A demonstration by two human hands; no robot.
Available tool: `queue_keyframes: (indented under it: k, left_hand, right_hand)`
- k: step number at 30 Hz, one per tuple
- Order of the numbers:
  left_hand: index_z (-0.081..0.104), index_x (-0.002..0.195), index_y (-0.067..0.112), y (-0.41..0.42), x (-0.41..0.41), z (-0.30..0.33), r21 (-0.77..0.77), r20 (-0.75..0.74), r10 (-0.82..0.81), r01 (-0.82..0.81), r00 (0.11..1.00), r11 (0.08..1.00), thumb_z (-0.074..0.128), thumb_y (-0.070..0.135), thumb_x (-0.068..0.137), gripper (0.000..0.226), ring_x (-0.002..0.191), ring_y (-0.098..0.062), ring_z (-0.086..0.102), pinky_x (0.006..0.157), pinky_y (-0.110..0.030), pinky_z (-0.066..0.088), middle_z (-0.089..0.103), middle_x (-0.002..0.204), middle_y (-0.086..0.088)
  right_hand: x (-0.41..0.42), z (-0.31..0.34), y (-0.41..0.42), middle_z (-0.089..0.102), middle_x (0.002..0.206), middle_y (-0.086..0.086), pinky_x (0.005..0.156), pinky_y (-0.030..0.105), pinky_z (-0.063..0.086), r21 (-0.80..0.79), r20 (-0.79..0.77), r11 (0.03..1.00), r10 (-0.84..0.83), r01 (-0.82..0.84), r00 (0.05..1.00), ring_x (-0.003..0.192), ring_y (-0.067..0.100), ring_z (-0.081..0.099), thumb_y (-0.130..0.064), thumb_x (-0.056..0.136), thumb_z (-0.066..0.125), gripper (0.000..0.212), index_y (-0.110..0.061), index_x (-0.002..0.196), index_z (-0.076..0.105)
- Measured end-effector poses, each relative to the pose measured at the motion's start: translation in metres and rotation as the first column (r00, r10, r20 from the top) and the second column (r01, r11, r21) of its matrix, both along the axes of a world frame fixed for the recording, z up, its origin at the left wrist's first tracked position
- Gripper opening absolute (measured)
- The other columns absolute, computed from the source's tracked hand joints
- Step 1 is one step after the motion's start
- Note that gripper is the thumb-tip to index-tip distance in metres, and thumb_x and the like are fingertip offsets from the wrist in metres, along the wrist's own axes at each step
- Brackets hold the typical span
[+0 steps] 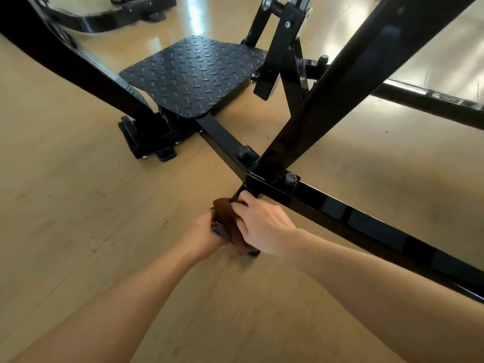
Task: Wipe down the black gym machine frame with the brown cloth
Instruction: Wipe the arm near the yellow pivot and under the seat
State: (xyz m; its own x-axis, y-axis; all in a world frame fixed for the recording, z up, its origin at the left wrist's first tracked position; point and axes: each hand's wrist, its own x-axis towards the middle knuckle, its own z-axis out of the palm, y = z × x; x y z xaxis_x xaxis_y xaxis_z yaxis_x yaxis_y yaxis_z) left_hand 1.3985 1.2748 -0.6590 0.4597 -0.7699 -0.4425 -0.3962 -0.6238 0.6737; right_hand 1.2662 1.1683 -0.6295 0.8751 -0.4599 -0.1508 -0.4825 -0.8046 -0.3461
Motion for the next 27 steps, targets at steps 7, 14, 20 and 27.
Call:
queue_keyframes:
  k: [7,14,20,27]
  left_hand:
    - [0.036,0.132,0.023,-0.001,-0.005,0.015,0.049,-0.203,-0.025,0.036,0.979,0.998,0.08,0.004,0.072,0.077,0.1,-0.012,0.057,0.082,-0.028,0.055,0.055,0.115,0.001]
    - [0.011,0.146,0.057,-0.003,-0.017,0.055,-0.195,-0.192,0.02,-0.058,0.981,0.979,0.088,0.018,0.072,0.113,0.129,-0.022,0.039,0.103,-0.045,0.05,0.027,0.151,0.0]
    - [0.039,0.128,0.052,-0.016,-0.049,0.109,-0.546,-0.246,-0.13,-0.026,0.961,0.837,0.084,0.03,0.083,0.068,0.106,-0.002,0.061,0.073,-0.02,0.059,0.053,0.122,0.017]
    - [0.052,0.115,0.037,-0.043,-0.06,0.143,-0.672,-0.245,0.183,-0.303,0.952,0.676,0.062,0.026,0.1,0.021,0.103,-0.007,0.068,0.094,-0.042,0.059,0.065,0.111,0.009]
  right_hand:
    - [0.007,0.01,0.022,0.043,0.139,0.001,0.09,0.035,0.051,0.165,-0.057,0.975,-0.141,0.149,0.988,0.107,0.027,0.061,-0.028,0.105,0.051,0.031,-0.017,0.133,0.059]
    - [-0.014,0.046,0.011,0.066,0.124,0.003,0.102,0.044,0.054,0.891,-0.076,0.23,-0.773,0.39,0.63,0.112,0.025,0.063,-0.03,0.103,0.058,0.033,-0.022,0.135,0.06]
    - [-0.041,0.092,0.009,0.069,0.126,0.006,0.101,0.048,0.054,0.985,-0.169,-0.124,-0.81,0.117,0.561,0.115,0.028,0.066,-0.06,0.097,0.055,0.052,-0.025,0.135,0.058]
    - [-0.072,0.126,-0.007,0.069,0.122,0.003,0.096,0.045,0.058,0.953,0.145,0.252,-0.867,0.168,0.477,0.11,0.023,0.07,-0.05,0.108,0.035,0.046,-0.02,0.131,0.063]
